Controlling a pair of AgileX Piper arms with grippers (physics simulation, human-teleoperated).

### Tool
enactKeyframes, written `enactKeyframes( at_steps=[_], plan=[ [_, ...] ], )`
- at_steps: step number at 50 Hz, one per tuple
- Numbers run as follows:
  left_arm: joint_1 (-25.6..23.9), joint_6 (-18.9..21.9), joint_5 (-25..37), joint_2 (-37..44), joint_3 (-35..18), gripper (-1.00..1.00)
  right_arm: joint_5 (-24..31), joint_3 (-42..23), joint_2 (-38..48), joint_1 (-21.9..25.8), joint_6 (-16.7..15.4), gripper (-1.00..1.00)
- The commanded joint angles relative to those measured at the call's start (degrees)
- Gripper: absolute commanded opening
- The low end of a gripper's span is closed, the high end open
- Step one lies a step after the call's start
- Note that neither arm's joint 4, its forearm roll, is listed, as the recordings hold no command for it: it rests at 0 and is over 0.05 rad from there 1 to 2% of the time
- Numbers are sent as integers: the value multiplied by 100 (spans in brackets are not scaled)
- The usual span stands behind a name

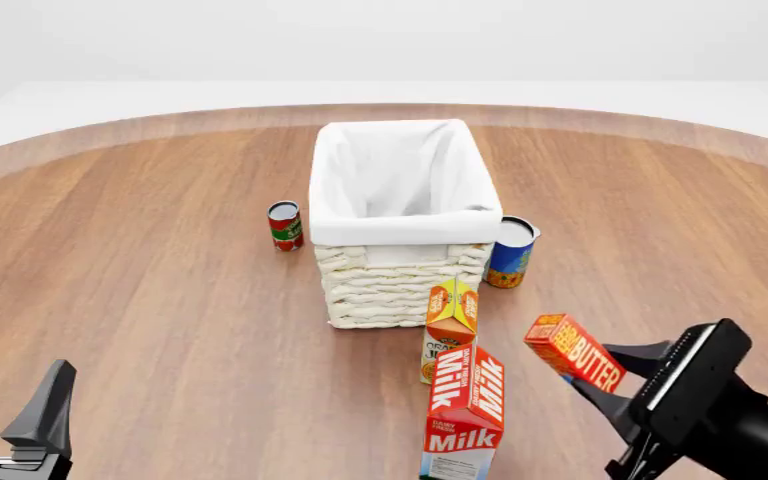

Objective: Pick up the butter and put it in the basket.

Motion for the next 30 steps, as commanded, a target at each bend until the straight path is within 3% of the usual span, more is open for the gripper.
enactKeyframes(
  at_steps=[1, 21, 30],
  plan=[
    [0, 0, 0, 0, 0, 100, 128, -547, -113, 124, 335, -100],
    [0, 0, 0, 0, 0, 100, 209, -1194, -190, 297, 764, -100],
    [0, 0, 0, 0, 0, 100, 227, -1398, -167, 323, 764, -100]
  ],
)
